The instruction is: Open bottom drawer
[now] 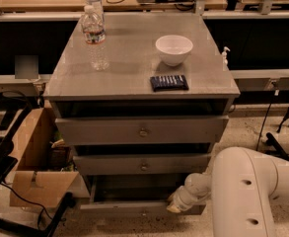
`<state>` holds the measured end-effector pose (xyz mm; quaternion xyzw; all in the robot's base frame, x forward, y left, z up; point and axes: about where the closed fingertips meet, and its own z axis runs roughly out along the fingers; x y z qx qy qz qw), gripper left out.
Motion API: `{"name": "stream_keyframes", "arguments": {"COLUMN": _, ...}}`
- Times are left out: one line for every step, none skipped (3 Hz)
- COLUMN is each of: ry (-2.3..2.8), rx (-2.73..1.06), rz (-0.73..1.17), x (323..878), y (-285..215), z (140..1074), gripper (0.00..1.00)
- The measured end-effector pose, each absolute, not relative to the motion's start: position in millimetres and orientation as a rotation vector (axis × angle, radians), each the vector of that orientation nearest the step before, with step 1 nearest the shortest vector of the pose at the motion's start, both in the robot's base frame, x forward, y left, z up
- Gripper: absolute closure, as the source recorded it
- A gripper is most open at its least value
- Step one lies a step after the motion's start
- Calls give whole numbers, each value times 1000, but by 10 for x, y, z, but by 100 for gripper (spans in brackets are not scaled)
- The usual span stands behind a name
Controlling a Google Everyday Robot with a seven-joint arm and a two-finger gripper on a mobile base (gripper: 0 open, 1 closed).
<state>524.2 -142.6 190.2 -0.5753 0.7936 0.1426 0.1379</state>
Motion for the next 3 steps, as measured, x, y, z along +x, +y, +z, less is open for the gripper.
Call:
{"name": "stream_keyframes", "arguments": {"ry": 2296, "rx": -1665, "rz": 415, "x": 5233, "y": -1420, "z": 1894, "gripper": 34}}
{"name": "stream_keyframes", "arguments": {"ry": 2296, "rx": -1667, "rz": 419, "x": 5218, "y": -1409, "z": 1881, "gripper": 11}}
{"name": "stream_keyframes", "arguments": {"ry": 2296, "rx": -1667, "rz": 419, "x": 5217, "y": -1408, "z": 1897, "gripper": 0}}
